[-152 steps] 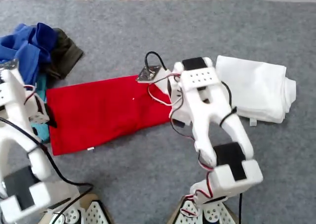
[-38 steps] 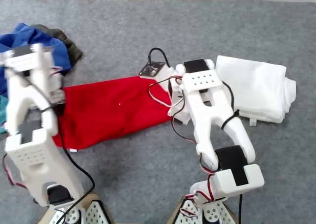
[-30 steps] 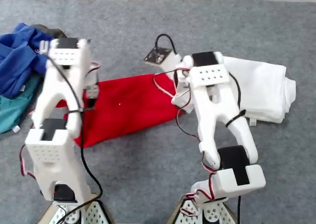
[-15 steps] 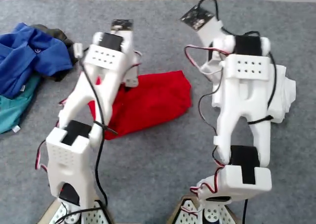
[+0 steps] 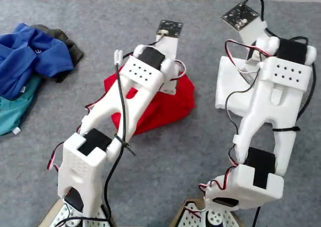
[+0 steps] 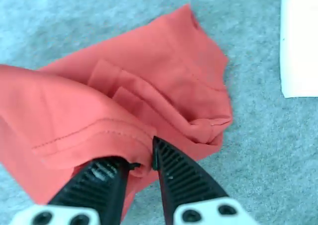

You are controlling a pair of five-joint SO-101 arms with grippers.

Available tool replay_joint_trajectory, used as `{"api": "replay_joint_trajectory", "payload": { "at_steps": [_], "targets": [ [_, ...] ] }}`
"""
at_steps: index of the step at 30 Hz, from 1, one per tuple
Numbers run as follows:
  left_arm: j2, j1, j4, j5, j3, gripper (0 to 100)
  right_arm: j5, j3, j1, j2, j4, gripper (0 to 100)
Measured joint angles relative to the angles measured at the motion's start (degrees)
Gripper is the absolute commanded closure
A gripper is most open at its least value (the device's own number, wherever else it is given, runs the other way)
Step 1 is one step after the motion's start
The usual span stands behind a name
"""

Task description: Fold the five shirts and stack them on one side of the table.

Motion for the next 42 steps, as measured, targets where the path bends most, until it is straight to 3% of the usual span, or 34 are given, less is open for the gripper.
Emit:
{"api": "replay_joint_trajectory", "payload": {
  "at_steps": [6, 10, 21, 24, 27, 29, 35, 42],
  "targets": [
    [6.7, 1.6, 0.0, 2.0, -8.2, 96, 0.6, 0.0, 1.6, 0.0, 0.0, 98.4],
    [12.7, 1.6, 0.3, 3.8, -15.3, 86, 0.6, 0.0, 1.6, 0.0, 0.0, 98.4],
    [21.7, 3.2, 13.8, 7.6, -37.5, 76, 0.6, 0.0, 1.6, 0.0, 0.0, 98.4],
    [21.7, 1.0, 18.1, 7.6, -45.5, 82, 0.4, 0.0, 0.8, 0.0, 0.0, 98.4],
    [20.3, -6.3, 19.3, 7.6, -51.9, 97, -3.9, 0.0, -3.9, 0.1, 0.0, 98.4],
    [17.5, -12.7, 19.4, 6.8, -52.9, 96, -6.7, 0.0, -9.2, 0.9, 0.0, 98.4],
    [6.0, -29.4, 19.5, 0.1, -42.5, 97, -10.8, 0.0, -26.0, 6.2, -1.0, 98.4],
    [-15.7, -37.4, 19.1, -7.6, -7.2, 97, -15.1, 0.0, -37.0, 16.4, -7.0, 98.4]
  ]
}}
